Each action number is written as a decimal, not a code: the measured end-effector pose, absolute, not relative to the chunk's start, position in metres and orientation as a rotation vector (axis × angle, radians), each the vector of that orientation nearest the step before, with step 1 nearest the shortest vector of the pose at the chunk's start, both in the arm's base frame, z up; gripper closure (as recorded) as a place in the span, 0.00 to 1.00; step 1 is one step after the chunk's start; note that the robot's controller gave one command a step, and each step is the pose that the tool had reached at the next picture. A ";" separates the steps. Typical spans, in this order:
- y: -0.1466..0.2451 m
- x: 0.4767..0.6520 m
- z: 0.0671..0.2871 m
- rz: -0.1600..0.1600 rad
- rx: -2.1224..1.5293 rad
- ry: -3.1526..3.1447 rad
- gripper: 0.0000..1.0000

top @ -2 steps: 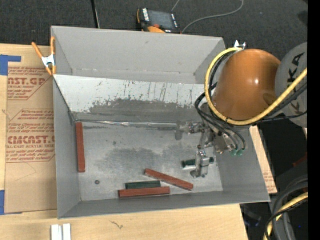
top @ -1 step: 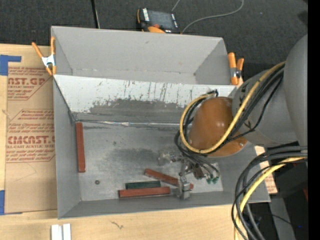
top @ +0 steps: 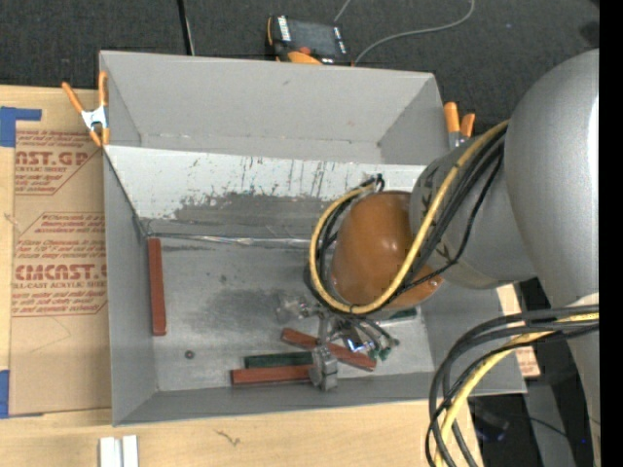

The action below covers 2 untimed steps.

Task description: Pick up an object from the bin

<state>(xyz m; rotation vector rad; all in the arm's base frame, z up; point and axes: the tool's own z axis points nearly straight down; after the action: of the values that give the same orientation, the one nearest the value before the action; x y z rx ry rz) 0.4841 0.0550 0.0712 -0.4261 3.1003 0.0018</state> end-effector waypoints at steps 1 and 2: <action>0.043 0.505 0.070 0.002 -0.102 3.141 0.00; 0.028 0.483 0.070 0.001 -0.145 3.131 0.00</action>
Offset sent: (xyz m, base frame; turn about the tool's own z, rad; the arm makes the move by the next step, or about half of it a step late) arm 0.0208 -0.0137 -0.0012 0.2095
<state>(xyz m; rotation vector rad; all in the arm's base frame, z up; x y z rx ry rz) 0.4830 0.0277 0.0705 -0.1451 3.1314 0.0013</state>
